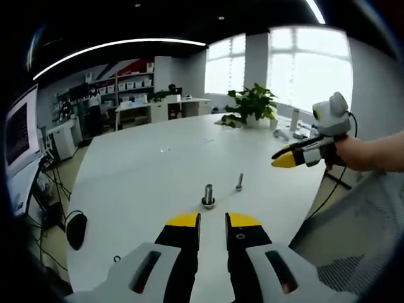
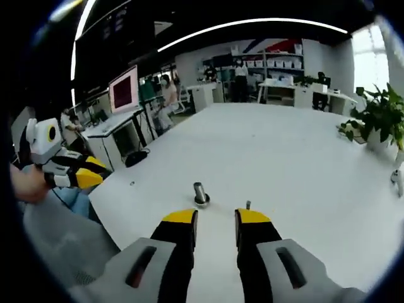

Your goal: Place the washer onto the threaded stud by aligning its center hole with the stud, sliding it down to the base, and recovering from edge contact or off-axis alignment until the washer reaches the visible bottom stop.

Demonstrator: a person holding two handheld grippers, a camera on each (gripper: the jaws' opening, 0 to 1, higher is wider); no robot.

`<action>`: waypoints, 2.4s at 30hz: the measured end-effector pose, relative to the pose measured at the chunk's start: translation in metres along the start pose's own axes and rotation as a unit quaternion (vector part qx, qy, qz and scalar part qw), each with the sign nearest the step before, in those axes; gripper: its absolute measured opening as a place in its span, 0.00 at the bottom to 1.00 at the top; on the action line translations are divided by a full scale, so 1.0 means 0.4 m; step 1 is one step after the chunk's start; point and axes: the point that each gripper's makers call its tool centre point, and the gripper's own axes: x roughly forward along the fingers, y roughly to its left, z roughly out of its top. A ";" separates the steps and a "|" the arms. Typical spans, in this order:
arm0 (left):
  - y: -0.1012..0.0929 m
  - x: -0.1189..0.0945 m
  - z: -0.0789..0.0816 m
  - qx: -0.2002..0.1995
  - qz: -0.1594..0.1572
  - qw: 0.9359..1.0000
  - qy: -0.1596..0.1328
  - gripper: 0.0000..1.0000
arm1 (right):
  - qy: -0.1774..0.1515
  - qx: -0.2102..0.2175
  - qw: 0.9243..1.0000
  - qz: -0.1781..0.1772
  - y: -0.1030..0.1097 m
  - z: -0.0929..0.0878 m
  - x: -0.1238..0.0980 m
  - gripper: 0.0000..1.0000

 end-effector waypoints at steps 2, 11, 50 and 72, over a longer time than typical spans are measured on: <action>0.001 -0.002 0.002 -0.002 0.002 1.000 -0.002 0.14 | -0.014 0.010 1.000 0.000 -0.005 0.004 -0.014 0.27; 0.013 -0.004 -0.002 -0.007 0.011 1.000 0.001 0.14 | -0.084 0.036 0.996 -0.009 -0.022 0.055 -0.030 0.30; 0.472 0.021 -0.323 -0.037 0.096 0.961 0.258 0.17 | -0.088 -0.001 0.996 -0.003 0.005 0.063 -0.015 0.37; 0.498 0.091 -0.381 0.008 0.057 0.936 0.349 0.15 | -0.082 -0.001 0.997 0.012 0.018 0.057 -0.005 0.37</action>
